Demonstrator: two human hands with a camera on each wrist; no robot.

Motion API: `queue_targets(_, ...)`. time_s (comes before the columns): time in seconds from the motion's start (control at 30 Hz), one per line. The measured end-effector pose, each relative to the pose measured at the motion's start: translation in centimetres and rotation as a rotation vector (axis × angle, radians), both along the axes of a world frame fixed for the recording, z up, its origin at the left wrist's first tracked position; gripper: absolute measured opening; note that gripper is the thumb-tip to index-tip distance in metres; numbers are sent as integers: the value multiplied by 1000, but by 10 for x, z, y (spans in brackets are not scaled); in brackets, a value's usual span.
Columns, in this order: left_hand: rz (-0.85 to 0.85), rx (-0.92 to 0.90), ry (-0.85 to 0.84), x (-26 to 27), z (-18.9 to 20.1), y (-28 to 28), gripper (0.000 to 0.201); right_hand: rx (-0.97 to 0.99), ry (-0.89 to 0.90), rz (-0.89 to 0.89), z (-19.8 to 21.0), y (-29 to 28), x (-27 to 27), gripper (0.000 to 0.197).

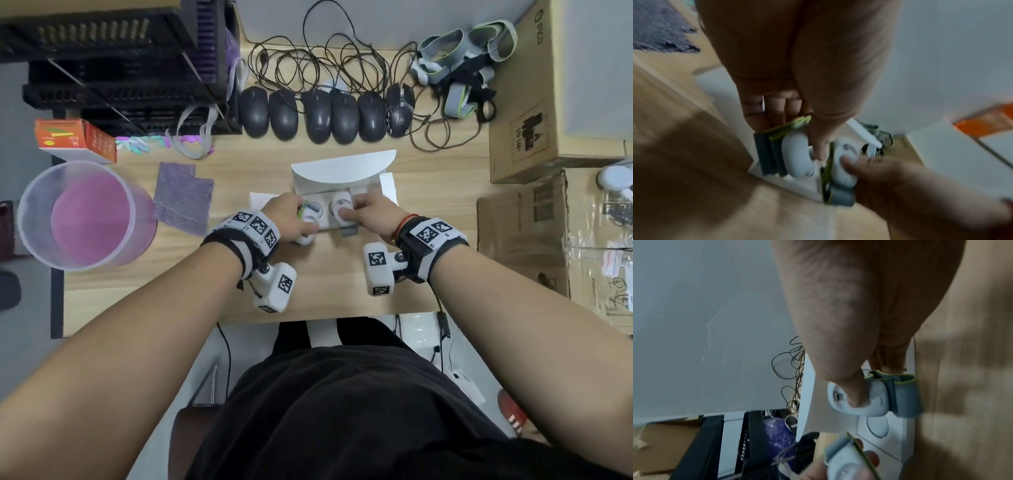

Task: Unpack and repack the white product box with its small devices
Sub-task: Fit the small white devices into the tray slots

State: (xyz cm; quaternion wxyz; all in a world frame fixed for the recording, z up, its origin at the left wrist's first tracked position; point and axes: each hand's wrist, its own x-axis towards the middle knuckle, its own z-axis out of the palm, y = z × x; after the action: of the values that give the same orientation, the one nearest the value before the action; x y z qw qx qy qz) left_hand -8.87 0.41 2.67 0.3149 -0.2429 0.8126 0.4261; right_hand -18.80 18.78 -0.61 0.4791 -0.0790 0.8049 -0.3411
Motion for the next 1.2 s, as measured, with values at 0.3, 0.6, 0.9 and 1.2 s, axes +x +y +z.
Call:
queue_targets(0.3, -283, -285, 46, 1, -35, 9, 27, -107, -149, -258, 9, 22, -37, 29)
queue_targets(0.6, -127, -168, 241, -18, -31, 12, 66, 11, -38, -255, -18, 24, -59, 36)
queue_targets(0.9, 29, -116, 274, -28, -34, 18, 107, 184, 291, -17, -33, 19, -55, 25)
queue_targets(1.2, 45, -93, 276, -39, -47, 32, 106, 298, 368, 49, -38, 10, -54, 19)
